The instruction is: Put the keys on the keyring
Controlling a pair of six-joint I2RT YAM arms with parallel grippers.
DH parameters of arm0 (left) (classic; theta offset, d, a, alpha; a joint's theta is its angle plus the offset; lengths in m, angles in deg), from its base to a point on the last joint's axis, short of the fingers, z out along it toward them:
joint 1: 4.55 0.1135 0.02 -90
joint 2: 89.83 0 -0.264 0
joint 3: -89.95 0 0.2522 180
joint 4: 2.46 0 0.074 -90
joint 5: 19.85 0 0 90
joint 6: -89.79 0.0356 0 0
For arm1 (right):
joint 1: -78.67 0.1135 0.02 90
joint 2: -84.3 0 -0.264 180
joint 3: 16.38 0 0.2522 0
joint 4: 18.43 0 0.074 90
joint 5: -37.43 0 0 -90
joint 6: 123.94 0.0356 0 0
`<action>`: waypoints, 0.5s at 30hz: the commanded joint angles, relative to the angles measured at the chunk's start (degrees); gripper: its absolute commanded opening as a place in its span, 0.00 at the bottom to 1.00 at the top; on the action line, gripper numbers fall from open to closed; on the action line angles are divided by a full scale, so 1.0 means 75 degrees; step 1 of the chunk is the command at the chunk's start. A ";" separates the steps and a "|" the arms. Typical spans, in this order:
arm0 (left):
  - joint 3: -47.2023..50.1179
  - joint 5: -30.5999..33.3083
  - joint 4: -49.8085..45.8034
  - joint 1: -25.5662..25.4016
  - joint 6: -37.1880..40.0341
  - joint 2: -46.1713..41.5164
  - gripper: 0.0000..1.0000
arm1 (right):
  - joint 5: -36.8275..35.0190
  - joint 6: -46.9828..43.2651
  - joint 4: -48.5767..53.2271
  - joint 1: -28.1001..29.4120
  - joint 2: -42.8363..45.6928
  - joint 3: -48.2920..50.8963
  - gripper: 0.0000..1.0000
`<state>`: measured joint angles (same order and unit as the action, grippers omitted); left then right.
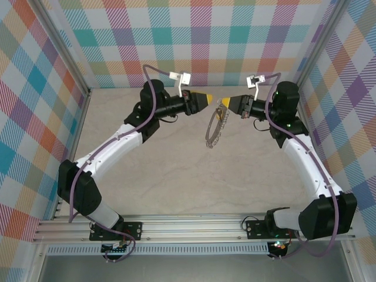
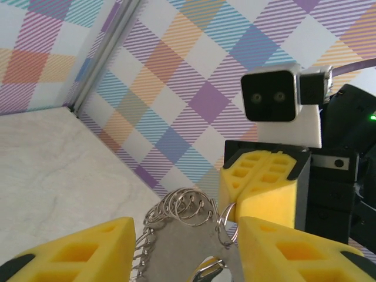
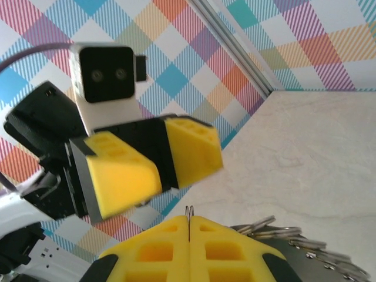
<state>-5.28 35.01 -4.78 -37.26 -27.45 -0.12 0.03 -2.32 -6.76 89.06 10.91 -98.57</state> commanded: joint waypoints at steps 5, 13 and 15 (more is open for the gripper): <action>-0.0927 -0.1183 -0.1378 0.0327 0.1113 -0.0043 0.49 | 0.0912 -0.1539 0.1182 -0.0048 -0.0368 -0.0731 0.00; -0.2187 -0.2425 -0.3447 0.0412 0.2576 0.0662 0.37 | 0.1857 -0.2245 0.2022 -0.0062 -0.0818 -0.1281 0.00; -0.2422 -0.2595 -0.3952 0.0412 0.2839 0.0810 0.34 | 0.2003 -0.2299 0.2099 -0.0062 -0.0896 -0.1333 0.00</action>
<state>-20.78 20.67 -25.96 -34.85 -11.96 4.25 9.84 -16.14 7.12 89.06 4.97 -106.09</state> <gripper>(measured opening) 0.343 0.050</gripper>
